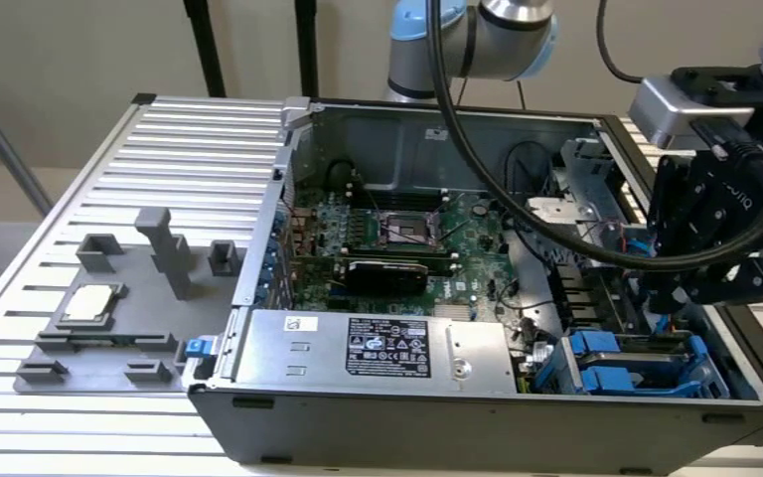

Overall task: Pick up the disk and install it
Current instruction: 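Insert the second disk wire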

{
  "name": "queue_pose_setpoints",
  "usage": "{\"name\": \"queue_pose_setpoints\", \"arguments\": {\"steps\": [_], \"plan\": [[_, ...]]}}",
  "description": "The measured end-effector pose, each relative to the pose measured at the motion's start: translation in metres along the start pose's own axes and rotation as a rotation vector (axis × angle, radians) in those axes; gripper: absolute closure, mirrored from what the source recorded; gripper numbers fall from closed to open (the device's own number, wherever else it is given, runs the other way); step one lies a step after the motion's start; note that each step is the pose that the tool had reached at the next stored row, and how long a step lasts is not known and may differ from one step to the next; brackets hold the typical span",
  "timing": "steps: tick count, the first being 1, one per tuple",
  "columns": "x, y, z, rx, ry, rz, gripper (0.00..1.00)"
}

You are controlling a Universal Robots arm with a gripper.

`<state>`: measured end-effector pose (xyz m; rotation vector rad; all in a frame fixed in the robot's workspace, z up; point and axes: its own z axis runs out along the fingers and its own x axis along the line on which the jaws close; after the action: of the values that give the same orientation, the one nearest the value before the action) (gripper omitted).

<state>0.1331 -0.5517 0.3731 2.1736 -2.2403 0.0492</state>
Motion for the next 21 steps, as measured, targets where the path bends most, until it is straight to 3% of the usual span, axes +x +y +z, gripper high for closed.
{"name": "queue_pose_setpoints", "arguments": {"steps": [4,5,14,21], "plan": [[-0.002,0.0001,0.0044,0.0005,0.0161,0.0,0.0],[-0.003,0.0001,0.0048,0.0006,0.0193,0.0,1.0],[-0.002,0.0043,0.0063,0.0018,0.0221,0.0,1.0],[0.001,0.0082,0.0174,0.0132,0.0216,0.0,1.0]]}}
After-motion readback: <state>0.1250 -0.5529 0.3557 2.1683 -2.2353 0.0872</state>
